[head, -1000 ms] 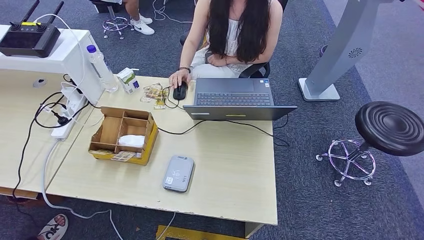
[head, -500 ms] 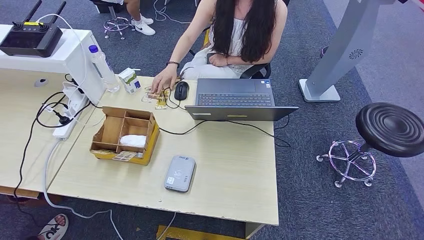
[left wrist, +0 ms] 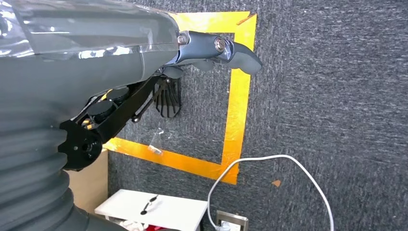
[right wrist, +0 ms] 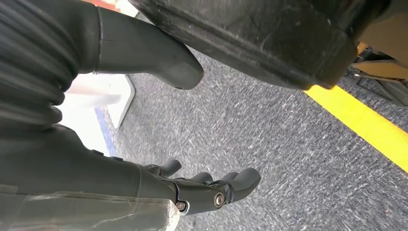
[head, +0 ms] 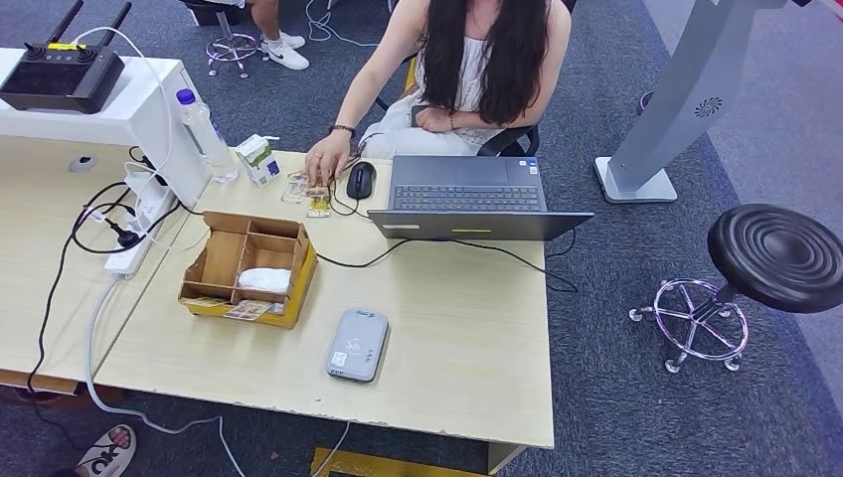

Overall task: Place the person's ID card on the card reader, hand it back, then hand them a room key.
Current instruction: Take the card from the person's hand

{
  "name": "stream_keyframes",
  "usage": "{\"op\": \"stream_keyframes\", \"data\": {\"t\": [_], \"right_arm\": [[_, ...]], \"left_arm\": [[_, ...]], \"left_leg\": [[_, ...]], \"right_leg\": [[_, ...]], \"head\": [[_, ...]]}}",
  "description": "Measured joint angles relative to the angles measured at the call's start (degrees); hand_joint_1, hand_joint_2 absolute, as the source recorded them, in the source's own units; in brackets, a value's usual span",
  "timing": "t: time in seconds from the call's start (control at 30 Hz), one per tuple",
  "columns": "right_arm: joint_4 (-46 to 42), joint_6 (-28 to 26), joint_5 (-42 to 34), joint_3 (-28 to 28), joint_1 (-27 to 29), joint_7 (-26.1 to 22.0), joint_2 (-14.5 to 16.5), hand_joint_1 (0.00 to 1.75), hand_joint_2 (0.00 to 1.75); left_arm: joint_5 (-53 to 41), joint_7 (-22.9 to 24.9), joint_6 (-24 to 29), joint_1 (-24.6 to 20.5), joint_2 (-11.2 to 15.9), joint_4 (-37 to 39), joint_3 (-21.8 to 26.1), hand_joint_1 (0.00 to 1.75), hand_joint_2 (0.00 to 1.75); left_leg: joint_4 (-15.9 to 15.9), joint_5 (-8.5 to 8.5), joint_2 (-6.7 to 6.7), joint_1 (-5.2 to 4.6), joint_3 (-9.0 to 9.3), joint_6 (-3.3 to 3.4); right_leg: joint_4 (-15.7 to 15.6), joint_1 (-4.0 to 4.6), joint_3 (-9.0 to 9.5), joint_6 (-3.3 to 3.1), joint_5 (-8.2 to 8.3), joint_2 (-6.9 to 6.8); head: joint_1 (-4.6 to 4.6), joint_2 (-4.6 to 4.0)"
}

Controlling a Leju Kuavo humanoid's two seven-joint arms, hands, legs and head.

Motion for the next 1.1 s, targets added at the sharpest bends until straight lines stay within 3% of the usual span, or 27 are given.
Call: {"op": "stream_keyframes", "data": {"t": [1.1], "right_arm": [[0.0, 0.8, 1.8, 2.7, 0.7, 1.0, 0.0, 0.0, 1.75]], "left_arm": [[0.2, -0.7, 0.6, 0.0, -0.2, 0.5, 0.0, 0.0, 1.75]], "left_leg": [[0.0, 0.0, 0.0, 0.01, 0.0, 0.0]], "right_leg": [[0.0, 0.0, 0.0, 0.0, 0.0, 0.0]], "head": [[-0.01, 0.0]]}}
